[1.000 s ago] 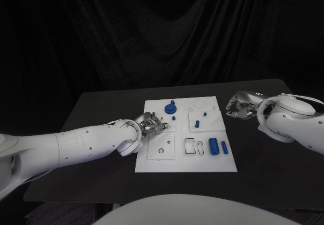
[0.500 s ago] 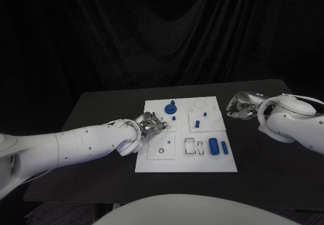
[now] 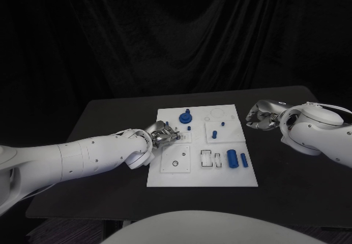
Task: Assemble the parts on the task board
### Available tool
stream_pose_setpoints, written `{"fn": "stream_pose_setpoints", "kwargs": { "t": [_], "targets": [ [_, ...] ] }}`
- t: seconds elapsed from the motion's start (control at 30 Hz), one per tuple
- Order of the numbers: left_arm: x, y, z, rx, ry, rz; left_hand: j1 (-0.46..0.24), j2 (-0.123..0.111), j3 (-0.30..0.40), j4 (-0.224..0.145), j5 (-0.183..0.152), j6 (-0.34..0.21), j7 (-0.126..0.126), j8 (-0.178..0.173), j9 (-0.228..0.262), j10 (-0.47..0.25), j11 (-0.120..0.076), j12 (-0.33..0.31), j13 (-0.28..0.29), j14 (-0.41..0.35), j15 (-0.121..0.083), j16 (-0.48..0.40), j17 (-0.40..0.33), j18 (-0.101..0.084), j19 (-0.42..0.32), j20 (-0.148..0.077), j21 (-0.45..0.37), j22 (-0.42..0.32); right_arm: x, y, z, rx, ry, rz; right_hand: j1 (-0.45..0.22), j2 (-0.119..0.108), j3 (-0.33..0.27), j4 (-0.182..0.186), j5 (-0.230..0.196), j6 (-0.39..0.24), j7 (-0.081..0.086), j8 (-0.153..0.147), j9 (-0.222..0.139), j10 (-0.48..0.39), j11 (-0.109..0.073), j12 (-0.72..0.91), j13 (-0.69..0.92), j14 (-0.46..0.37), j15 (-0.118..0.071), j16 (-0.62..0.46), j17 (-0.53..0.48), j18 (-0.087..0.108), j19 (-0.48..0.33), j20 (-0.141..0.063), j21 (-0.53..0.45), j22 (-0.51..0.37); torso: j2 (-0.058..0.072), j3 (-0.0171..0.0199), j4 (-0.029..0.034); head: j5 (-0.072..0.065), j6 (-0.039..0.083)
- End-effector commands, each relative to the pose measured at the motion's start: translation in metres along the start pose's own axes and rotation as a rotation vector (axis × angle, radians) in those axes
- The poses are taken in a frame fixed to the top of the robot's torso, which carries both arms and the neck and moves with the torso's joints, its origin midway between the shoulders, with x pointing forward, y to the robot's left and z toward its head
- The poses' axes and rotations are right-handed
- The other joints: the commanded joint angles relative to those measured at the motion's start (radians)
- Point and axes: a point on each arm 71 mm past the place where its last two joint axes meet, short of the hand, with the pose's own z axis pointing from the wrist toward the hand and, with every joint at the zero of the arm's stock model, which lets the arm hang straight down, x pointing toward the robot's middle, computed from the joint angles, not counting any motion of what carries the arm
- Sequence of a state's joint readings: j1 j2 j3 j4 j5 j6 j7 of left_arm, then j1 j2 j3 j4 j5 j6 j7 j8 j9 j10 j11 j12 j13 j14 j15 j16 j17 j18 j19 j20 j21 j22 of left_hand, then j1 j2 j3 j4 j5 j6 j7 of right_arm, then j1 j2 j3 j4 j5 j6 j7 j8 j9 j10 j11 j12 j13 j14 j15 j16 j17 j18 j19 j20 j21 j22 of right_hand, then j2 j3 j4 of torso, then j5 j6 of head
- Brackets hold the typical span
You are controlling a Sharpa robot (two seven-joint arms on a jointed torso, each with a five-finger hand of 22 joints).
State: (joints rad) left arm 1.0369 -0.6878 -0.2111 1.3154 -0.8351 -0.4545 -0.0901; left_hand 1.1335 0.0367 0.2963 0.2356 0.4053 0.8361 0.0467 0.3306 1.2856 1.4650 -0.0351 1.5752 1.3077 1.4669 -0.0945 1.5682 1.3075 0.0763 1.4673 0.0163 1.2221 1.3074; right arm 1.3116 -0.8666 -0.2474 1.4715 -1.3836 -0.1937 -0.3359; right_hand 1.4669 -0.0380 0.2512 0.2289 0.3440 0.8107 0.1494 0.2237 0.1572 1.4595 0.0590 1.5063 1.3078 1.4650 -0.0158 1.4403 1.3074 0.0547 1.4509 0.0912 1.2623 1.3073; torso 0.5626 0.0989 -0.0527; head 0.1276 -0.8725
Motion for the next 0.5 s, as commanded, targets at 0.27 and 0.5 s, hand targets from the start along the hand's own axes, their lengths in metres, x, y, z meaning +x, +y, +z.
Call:
{"fn": "stream_pose_setpoints", "kwargs": {
  "t": [0.27,0.5],
  "targets": [
    [0.0039,-0.0019,-0.0002,0.031,0.038,-0.003,0.013,-0.006,0.027,-0.007,-0.010,0.003,0.001,-0.011,0.001,0.106,0.007,-0.004,0.263,0.104,0.010,0.003,0.263,-0.002,0.002,0.009,-0.012,0.164,0.0039,-0.0015,-0.0001,0.020,0.022,0.004,-0.011,0.001,0.007,0.001,0.004,-0.003,-0.005,-0.002,-0.001,-0.005,-0.002,-0.004,0.139,0.041,-0.001,-0.004,0.006,0.016,-0.002,-0.002,-0.004,0.170,-0.001,0.0004,-0.0008,0.003,0.000],
    [0.0058,-0.0029,0.0006,0.031,0.051,-0.036,0.010,-0.007,0.032,-0.006,-0.014,0.003,0.003,-0.014,0.001,0.106,0.008,-0.004,0.263,0.104,0.011,0.003,0.263,-0.002,0.001,0.009,-0.013,0.164,0.0045,-0.0022,-0.0002,0.024,0.026,0.003,-0.011,0.002,0.007,0.001,0.004,-0.004,-0.005,-0.003,-0.001,-0.005,-0.003,-0.004,0.138,0.040,-0.002,-0.005,0.005,0.016,-0.002,-0.002,-0.006,0.169,-0.001,0.0000,-0.0013,0.000,0.000]
  ]
}}
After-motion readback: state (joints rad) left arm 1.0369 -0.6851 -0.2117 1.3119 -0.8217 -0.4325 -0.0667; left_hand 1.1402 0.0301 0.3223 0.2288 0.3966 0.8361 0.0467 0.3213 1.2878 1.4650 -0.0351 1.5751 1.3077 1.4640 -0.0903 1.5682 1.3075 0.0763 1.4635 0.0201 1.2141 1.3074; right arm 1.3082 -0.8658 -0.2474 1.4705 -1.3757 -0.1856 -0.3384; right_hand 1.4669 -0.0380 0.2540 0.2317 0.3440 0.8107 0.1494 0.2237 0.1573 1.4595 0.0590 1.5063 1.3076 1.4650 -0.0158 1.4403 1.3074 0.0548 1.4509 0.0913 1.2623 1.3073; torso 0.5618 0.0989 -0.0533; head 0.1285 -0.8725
